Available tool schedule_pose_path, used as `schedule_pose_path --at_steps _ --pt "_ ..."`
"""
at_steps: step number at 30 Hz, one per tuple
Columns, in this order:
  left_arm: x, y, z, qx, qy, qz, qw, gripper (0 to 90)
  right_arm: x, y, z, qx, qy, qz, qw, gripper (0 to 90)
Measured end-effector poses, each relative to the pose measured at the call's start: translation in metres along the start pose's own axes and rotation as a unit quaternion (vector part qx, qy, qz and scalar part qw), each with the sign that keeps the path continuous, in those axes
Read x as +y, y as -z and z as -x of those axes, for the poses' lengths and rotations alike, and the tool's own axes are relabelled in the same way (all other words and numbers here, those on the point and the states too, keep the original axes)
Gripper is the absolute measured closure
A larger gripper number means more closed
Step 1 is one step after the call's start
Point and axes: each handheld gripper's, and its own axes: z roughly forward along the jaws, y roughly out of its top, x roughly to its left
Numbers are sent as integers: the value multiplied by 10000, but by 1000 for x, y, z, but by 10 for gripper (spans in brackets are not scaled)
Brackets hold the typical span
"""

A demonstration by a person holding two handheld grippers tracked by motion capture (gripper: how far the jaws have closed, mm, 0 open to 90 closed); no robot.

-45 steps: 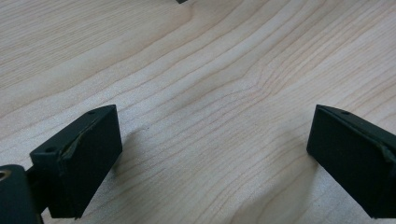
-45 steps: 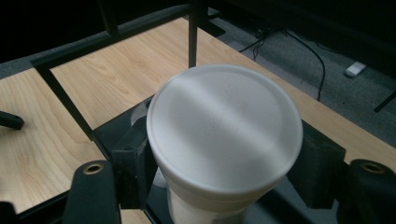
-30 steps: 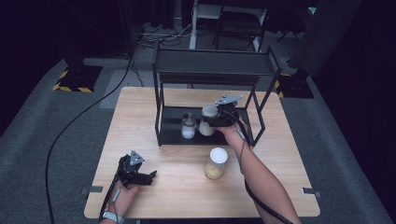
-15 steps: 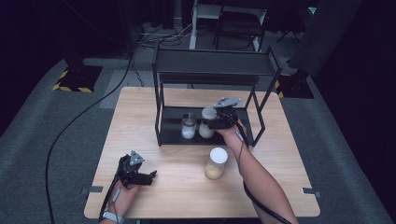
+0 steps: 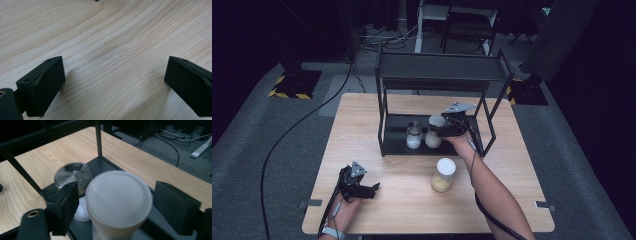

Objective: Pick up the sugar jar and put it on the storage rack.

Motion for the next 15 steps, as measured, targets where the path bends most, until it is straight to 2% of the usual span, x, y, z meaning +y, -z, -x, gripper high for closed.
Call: schedule_pose_path --at_steps 7,15 --pt "0 0 0 -2 -7 -1 10000 31 10 26 -16 -58 150 83 9998 160" --pt "0 0 0 4 -4 -8 10000 31 11 58 -35 -69 154 149 9997 151"
